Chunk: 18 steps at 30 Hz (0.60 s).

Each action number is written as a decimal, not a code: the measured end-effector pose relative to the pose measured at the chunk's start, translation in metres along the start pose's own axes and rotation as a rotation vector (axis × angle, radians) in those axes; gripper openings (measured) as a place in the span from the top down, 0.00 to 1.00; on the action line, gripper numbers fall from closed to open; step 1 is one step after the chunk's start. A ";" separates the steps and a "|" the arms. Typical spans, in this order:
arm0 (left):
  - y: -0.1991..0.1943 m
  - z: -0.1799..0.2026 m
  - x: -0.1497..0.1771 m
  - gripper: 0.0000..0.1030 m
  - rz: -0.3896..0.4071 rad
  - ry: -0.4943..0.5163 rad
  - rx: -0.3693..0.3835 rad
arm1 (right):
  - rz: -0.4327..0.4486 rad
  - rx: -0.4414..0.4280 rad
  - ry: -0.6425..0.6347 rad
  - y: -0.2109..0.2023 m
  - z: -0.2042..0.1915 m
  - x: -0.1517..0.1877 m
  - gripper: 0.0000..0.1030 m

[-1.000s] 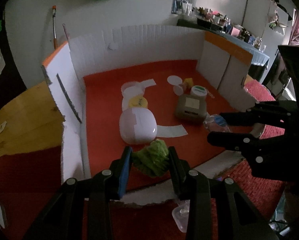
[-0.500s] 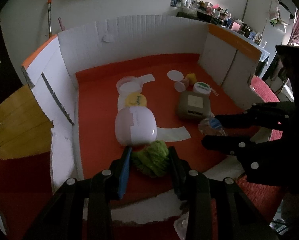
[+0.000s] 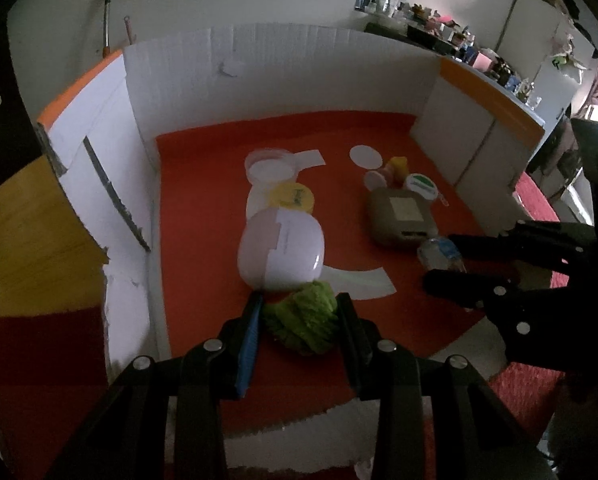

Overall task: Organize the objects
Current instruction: 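Carry the green plush with the left tool while the right tool carries the bottle into the box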

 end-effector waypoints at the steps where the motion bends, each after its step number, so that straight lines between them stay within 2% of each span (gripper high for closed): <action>1: 0.001 0.000 -0.001 0.63 0.001 -0.001 -0.002 | -0.001 0.004 -0.001 0.000 0.000 0.000 0.65; 9: 0.004 0.001 -0.004 0.63 0.033 0.031 -0.098 | -0.005 0.022 0.003 -0.001 0.000 0.000 0.65; 18: 0.005 0.000 -0.006 0.63 0.037 0.034 -0.103 | -0.015 0.038 -0.008 0.003 0.001 0.000 0.65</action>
Point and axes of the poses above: each gripper's, at about its wrist camera, not at the fingertips, and y roughly the way its jaws point, z to its right, x to its underside, the point moved 10 cm from there along y, roughly the way its jaws point, and after that the axes turned 9 degrees about -x, right-handed, at the moved point
